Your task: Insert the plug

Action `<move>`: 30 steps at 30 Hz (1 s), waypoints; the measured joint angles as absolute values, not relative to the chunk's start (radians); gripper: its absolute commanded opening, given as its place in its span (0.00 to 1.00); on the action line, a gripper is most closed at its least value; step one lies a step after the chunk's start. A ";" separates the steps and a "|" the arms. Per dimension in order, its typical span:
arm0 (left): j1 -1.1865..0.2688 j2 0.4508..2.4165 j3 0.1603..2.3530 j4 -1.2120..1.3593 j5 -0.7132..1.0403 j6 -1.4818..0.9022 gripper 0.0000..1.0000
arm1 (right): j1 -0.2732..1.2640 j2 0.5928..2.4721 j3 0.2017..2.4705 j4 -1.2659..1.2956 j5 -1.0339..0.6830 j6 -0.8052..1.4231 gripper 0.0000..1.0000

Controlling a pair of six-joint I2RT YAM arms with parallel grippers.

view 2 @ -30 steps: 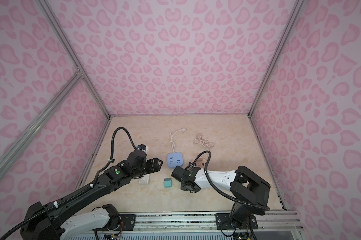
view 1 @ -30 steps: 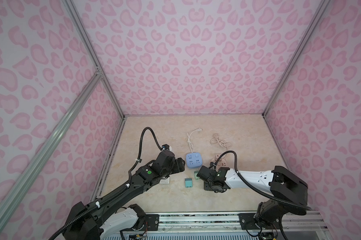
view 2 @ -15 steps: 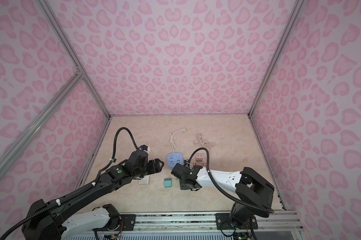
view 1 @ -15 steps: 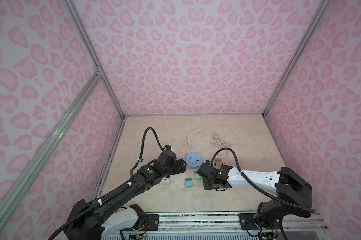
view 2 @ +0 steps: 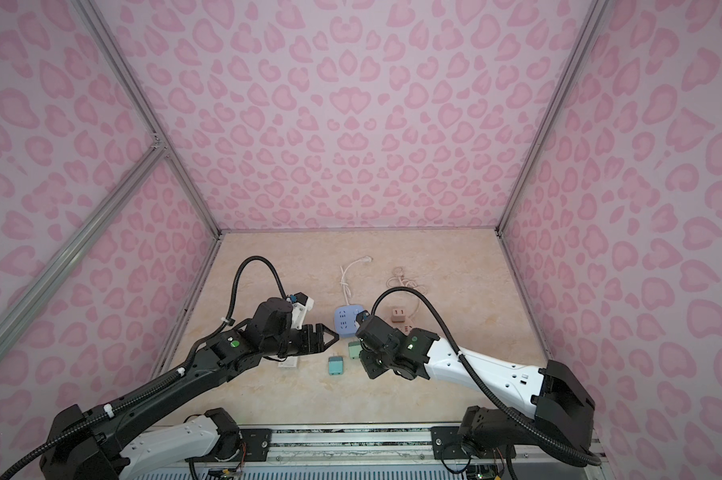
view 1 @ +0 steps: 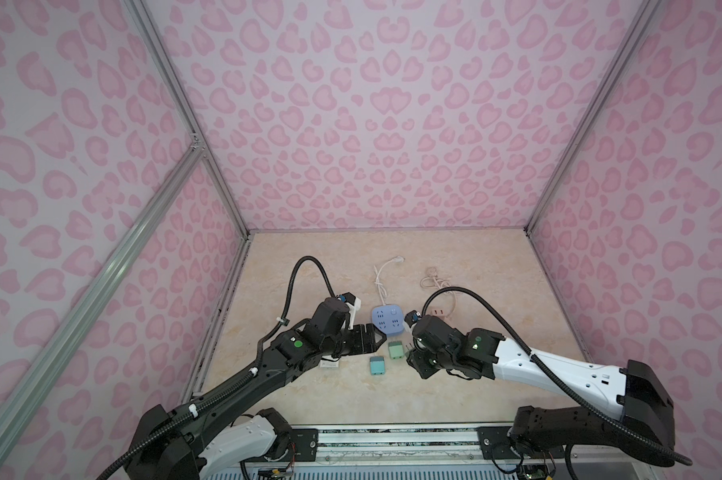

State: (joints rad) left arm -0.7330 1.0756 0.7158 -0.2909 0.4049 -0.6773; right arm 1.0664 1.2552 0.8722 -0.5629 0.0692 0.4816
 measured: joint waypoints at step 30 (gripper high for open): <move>-0.754 1.203 0.689 -0.076 0.657 -0.739 0.62 | 1.079 1.195 0.856 -0.405 -0.034 0.346 0.14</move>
State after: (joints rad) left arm -0.7544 1.2026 0.6888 -0.0765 0.6571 -0.7391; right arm 1.0790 1.1954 0.8562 -0.4046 -0.0338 0.3458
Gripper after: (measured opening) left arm 0.649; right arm 0.365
